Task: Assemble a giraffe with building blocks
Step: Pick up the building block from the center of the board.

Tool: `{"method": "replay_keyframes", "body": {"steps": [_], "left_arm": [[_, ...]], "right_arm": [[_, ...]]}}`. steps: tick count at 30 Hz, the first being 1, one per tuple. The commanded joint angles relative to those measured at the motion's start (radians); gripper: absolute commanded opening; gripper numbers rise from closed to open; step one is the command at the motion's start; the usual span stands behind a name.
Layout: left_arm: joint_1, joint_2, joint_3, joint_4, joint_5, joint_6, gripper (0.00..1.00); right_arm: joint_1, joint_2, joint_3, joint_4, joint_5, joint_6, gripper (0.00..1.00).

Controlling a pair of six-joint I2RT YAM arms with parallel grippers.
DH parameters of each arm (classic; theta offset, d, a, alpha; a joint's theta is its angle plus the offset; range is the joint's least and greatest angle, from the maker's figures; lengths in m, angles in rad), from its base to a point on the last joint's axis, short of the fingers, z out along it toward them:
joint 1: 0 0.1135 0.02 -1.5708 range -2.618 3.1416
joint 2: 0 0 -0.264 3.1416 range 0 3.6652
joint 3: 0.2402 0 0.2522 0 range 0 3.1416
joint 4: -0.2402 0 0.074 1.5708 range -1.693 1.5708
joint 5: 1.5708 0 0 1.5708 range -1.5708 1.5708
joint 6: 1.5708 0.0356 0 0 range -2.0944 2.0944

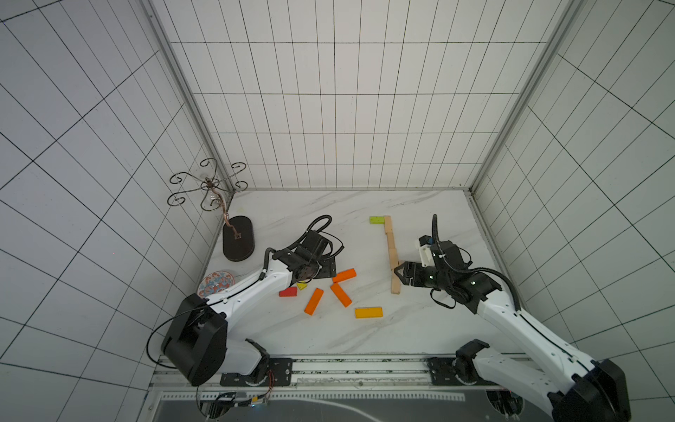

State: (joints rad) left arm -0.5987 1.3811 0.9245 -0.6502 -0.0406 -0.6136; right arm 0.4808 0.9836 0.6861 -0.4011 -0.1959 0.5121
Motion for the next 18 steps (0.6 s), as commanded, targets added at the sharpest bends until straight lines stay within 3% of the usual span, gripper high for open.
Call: {"method": "replay_keyframes", "body": {"steps": [1,9,13,18], "left_arm": [[0.002,-0.023,-0.043,-0.022,-0.053,-0.044,0.87],[0.109,-0.086,-0.111,-0.133,-0.139,-0.138,0.8],[0.186,-0.092,-0.119,-0.17,-0.152,-0.093,0.9],[0.249,-0.021,-0.103,-0.2,-0.112,-0.003,0.94]], "right_arm": [[0.012,-0.018,-0.062,0.022,0.0,0.017,0.73],[0.021,-0.001,-0.072,0.03,0.0,0.022,0.71],[0.023,0.013,-0.069,0.034,-0.004,0.015,0.71],[0.022,0.024,-0.078,0.044,-0.005,0.005,0.71]]}}
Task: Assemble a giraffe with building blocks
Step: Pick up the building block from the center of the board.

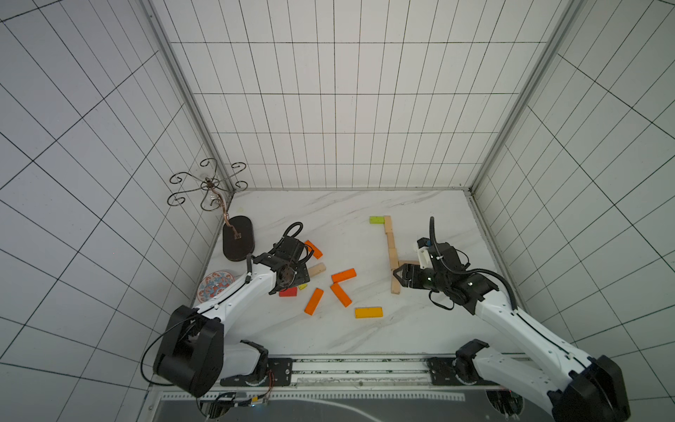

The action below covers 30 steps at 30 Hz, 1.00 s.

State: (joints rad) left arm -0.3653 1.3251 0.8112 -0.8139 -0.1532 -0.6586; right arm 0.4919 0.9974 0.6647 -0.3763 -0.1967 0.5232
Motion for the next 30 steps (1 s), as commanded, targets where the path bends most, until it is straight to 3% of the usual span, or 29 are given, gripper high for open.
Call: {"method": "replay_keyframes", "body": {"steps": [1,8,18,25,30], "left_arm": [[0.02,0.048,0.009,-0.042,0.001,0.045,0.95],[0.045,0.071,-0.026,-0.009,0.012,0.051,0.95],[0.054,0.142,-0.068,0.054,0.051,0.062,0.85],[0.055,0.167,-0.076,0.099,0.081,0.093,0.84],[0.055,0.192,-0.062,0.112,0.087,0.115,0.75]], "right_arm": [[0.012,0.013,-0.057,0.019,-0.006,-0.006,0.71],[0.013,0.009,-0.069,0.025,-0.012,-0.011,0.71],[0.012,-0.005,-0.082,0.014,-0.021,-0.023,0.7],[0.012,-0.019,-0.087,0.007,-0.02,-0.032,0.7],[0.013,-0.017,-0.086,0.007,-0.021,-0.031,0.7]]}}
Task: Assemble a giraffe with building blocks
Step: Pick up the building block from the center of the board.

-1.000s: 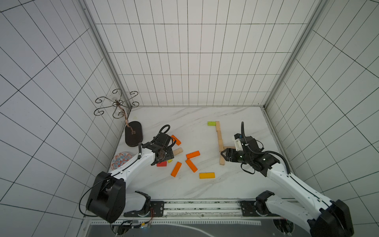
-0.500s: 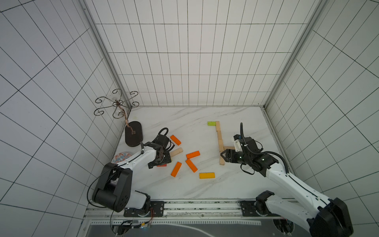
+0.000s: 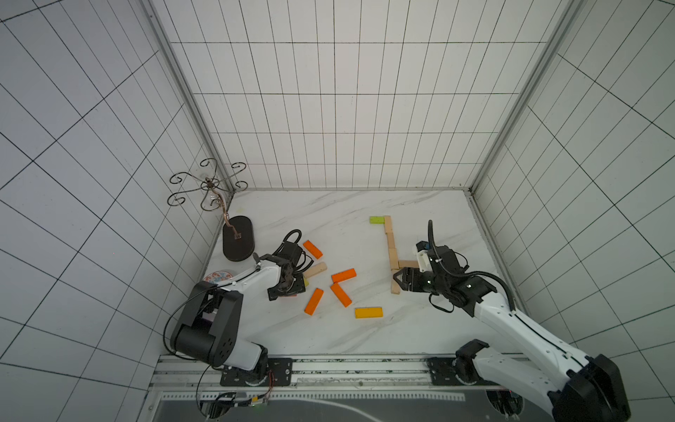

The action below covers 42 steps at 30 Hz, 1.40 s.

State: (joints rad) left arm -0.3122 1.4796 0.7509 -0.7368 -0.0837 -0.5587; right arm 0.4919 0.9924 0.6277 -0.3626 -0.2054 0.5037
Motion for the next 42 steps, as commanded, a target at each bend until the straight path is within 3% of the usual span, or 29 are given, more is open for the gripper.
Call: {"method": "replay_keyframes", "body": {"steps": [1,16,26,30,36,42], "left_arm": [[0.002,0.045,0.003,0.033,0.011,0.019,0.73],[-0.011,-0.001,0.029,-0.028,0.011,0.011,0.51],[-0.05,-0.147,0.28,-0.191,-0.004,0.027,0.5],[-0.058,0.008,0.493,-0.195,0.0,0.07,0.5],[-0.073,0.373,0.908,-0.223,0.021,0.14,0.48],[-0.062,0.711,1.296,-0.306,-0.037,0.185,0.48]], "right_arm": [[0.012,-0.013,-0.049,-0.006,-0.012,-0.011,0.7],[0.012,-0.008,-0.044,-0.01,-0.011,-0.012,0.69],[0.013,-0.018,-0.022,-0.03,0.015,-0.021,0.68],[0.012,-0.034,-0.026,-0.032,0.03,-0.014,0.68],[0.012,-0.025,-0.028,-0.038,0.034,-0.01,0.68],[0.012,-0.001,-0.018,-0.041,0.047,-0.002,0.68]]}}
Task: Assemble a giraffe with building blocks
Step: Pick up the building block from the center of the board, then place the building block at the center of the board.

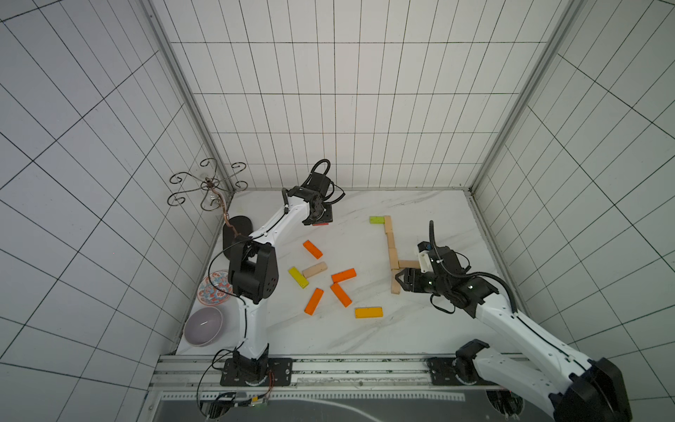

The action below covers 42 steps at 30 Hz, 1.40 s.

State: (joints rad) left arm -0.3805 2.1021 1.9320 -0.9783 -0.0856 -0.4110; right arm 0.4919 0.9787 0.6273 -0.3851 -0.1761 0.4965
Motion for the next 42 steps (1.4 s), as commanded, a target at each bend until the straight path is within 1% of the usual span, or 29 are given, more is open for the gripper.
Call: {"method": "replay_keyframes", "body": {"steps": [1,4,6,9,11,14,16,23,27,33,37,42], "left_arm": [[0.009,0.142,0.178,-0.082,-0.045,0.044,0.48],[0.021,0.276,0.337,-0.123,-0.054,0.058,0.48],[0.03,0.329,0.393,-0.123,-0.072,0.063,0.48],[0.044,0.356,0.377,-0.046,-0.087,0.079,0.48],[0.053,0.374,0.392,-0.027,-0.076,0.08,0.48],[0.06,0.428,0.456,-0.051,-0.071,0.085,0.48],[0.061,0.453,0.474,-0.05,-0.058,0.089,0.48],[0.066,0.508,0.482,-0.053,-0.052,0.107,0.48],[0.071,0.512,0.462,-0.06,-0.057,0.119,0.48],[0.074,0.524,0.468,-0.084,-0.056,0.138,0.5],[0.077,0.52,0.468,-0.095,-0.058,0.142,0.59],[0.081,0.494,0.466,-0.093,-0.048,0.143,0.74]], "right_arm": [[0.012,0.019,-0.016,-0.017,0.02,0.006,0.68],[0.011,0.045,-0.014,-0.01,0.021,0.006,0.68],[0.012,0.063,-0.014,-0.002,0.021,0.005,0.68],[0.011,0.086,-0.012,0.004,0.021,0.006,0.68],[0.012,0.096,-0.011,0.009,0.023,0.008,0.68],[0.012,0.108,-0.005,0.011,0.027,0.007,0.68],[0.011,0.115,-0.003,0.011,0.029,0.007,0.68],[0.012,0.125,-0.003,0.012,0.029,0.009,0.68],[0.012,0.13,-0.003,0.014,0.032,0.008,0.68],[0.011,0.137,0.0,0.023,0.023,0.011,0.68],[0.012,0.14,0.002,0.024,0.027,0.01,0.68],[0.011,0.14,0.004,0.022,0.023,0.014,0.68]]}}
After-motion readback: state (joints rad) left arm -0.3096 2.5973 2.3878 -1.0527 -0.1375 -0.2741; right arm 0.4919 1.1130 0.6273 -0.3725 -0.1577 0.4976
